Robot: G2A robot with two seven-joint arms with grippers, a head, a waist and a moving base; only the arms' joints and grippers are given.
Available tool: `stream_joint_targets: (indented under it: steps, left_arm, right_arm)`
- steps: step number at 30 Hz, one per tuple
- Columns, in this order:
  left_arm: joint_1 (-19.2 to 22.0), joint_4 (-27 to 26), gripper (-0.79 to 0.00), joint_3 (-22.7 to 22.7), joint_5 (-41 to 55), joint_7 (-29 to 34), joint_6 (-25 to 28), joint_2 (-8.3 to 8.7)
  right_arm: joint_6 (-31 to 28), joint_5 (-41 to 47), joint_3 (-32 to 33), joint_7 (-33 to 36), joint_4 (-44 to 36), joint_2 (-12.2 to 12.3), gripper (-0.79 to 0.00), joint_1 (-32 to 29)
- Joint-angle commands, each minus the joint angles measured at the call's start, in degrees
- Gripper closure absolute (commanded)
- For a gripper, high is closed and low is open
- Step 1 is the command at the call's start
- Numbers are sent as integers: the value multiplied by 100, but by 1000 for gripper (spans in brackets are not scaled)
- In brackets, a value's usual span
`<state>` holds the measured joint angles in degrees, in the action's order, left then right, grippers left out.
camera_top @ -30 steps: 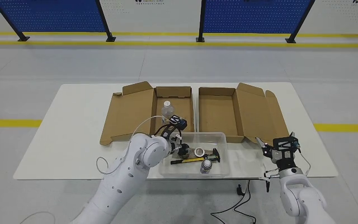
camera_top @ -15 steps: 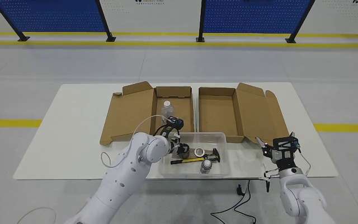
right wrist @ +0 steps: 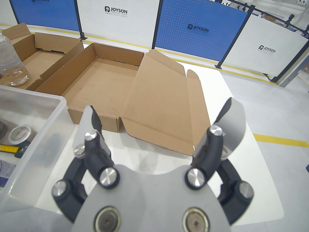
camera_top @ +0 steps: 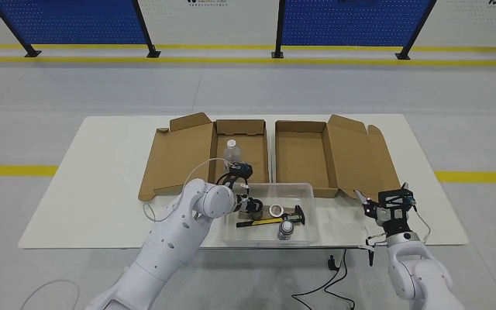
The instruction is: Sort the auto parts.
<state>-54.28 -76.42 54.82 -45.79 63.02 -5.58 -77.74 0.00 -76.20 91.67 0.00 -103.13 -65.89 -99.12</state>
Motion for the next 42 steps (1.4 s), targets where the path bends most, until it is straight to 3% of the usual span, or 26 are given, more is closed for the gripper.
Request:
stream_joint_targets:
  steps: [1,14,18,21,26,34,42]
  left_arm:
    - [36,80,-348,-22,29,-12,-3,-9]
    - [124,385,-329,-112,99,-43,-50,-36]
    - [151,468,-252,-159,118,-82,-40,-51]
    - [164,491,0,-179,112,-118,-40,-56]
    - [137,413,0,-172,76,-159,-43,-47]
    - [-196,-231,0,139,-45,-244,-48,73]
    - [-910,-1442,0,797,-248,-95,-47,297]
  right_arm:
    - [0,0,0,0,0,0,-785,0]
    - [0,0,0,0,0,0,-785,0]
    - [0,0,0,0,0,0,-785,0]
    - [0,0,0,0,0,0,-785,0]
    - [0,0,0,0,0,0,-785,0]
    - [0,0,0,0,0,0,-785,0]
    - [0,0,0,0,0,0,-785,0]
